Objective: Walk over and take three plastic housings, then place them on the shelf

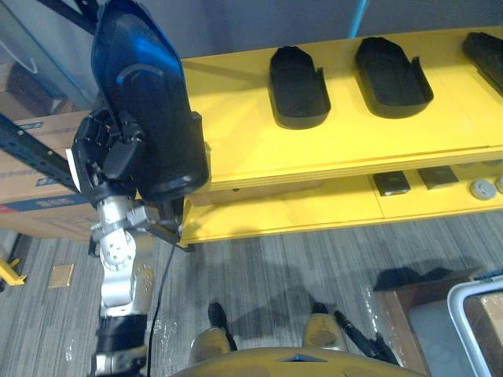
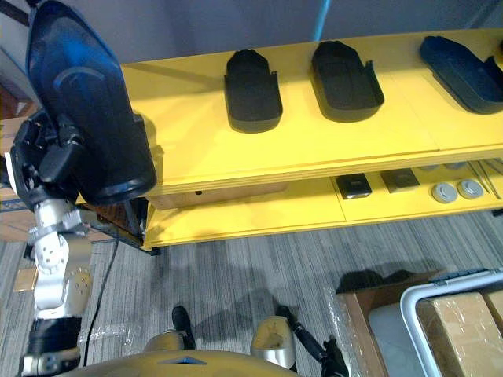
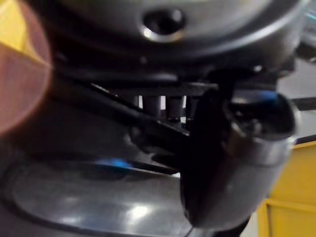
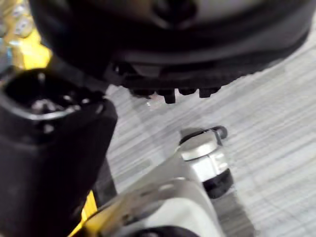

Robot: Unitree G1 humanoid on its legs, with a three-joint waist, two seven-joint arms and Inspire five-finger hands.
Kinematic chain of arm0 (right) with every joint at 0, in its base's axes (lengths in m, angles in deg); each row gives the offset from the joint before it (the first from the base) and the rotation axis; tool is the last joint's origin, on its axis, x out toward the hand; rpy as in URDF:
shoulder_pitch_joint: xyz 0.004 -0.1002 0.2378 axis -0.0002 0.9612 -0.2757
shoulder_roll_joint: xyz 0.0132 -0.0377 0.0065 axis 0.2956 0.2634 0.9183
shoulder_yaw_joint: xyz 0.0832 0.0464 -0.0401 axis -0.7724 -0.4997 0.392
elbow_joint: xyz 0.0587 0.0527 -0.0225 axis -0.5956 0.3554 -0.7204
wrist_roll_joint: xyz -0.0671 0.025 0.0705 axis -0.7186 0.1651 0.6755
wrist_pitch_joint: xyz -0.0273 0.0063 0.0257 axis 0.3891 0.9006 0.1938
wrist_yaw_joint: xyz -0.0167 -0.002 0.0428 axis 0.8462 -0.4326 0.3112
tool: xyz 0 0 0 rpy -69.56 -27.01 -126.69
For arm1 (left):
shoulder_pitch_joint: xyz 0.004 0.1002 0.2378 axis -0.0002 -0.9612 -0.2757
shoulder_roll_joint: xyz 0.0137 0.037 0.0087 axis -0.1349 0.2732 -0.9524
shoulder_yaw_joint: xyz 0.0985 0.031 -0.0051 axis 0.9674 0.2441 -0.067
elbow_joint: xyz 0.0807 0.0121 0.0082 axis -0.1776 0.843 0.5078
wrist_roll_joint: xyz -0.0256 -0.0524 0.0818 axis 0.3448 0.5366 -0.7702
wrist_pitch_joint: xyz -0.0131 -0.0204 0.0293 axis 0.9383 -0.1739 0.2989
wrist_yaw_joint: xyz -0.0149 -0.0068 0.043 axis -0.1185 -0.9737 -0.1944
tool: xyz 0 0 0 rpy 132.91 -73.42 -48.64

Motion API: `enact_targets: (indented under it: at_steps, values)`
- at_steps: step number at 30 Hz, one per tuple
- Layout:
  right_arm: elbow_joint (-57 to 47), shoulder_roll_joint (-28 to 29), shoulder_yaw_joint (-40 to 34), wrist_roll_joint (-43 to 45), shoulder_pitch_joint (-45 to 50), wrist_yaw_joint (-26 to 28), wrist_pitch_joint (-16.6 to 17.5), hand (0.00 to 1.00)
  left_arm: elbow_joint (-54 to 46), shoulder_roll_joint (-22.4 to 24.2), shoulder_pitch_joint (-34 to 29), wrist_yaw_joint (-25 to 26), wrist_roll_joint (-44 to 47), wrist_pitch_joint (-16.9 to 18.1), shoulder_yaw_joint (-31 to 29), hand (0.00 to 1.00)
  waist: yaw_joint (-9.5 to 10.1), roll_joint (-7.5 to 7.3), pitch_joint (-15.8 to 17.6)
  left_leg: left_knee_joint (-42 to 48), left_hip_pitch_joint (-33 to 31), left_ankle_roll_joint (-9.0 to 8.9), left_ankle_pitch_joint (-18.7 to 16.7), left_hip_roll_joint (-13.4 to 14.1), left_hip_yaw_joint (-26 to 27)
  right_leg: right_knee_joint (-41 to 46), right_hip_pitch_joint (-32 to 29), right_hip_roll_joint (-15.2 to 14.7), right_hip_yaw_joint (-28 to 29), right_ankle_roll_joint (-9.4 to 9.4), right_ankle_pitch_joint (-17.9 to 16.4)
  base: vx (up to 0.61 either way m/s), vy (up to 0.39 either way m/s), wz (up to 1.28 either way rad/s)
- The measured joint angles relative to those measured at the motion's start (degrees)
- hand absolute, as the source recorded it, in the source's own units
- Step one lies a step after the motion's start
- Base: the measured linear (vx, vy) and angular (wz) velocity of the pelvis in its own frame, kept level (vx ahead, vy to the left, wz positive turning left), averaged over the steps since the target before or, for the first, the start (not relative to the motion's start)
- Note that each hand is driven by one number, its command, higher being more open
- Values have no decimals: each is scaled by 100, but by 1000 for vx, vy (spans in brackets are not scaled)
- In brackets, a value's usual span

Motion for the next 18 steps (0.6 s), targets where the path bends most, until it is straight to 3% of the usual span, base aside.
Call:
enact_targets:
  at_steps: [5, 15, 18]
  values:
    - [-17, -27, 2, 5, -88, 250, -93, 100, 1293, -651, 1382, 325, 231, -196, -308, 0, -216, -64, 312, 209, -26, -1, -150, 50, 249, 52, -181, 24, 296, 11, 39, -23, 9, -27]
    - [-296, -166, 305, 249, -196, 549, -206, 100, 2176, -1441, 2327, 584, 867, -437, -672, 0, -253, -225, 810, 678, -347, -54, -376, 292, 496, 74, -531, 188, 567, -41, 153, -7, -1, -15]
    - [-440, -175, 429, 253, -196, 554, -244, 100, 2307, -1695, 2558, 708, 864, -781, -747, 0, -232, -271, 896, 798, -459, -68, -440, 379, 508, 21, -590, 250, 574, -84, 216, 0, -4, -2]
